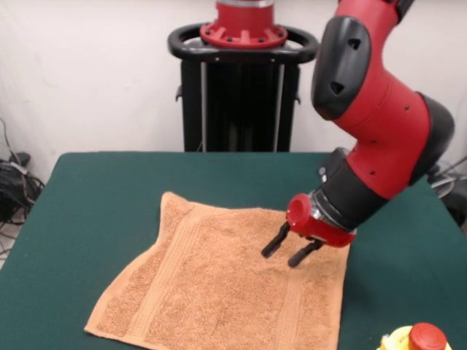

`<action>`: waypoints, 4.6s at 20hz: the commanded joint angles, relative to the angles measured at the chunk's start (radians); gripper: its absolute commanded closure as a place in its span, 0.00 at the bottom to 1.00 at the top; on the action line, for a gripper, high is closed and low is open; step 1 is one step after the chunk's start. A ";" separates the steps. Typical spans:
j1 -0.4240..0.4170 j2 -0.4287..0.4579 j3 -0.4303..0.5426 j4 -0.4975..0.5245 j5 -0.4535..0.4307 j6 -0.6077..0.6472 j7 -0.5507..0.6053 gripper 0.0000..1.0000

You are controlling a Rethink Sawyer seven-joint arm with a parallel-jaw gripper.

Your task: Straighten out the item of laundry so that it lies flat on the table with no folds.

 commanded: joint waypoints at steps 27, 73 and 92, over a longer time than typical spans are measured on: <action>-0.183 -0.079 0.247 0.202 -0.024 -0.393 0.240 0.00; -0.101 0.227 0.010 -0.164 0.120 0.123 0.396 0.00; -0.087 0.286 0.006 -0.227 0.168 0.076 0.510 0.00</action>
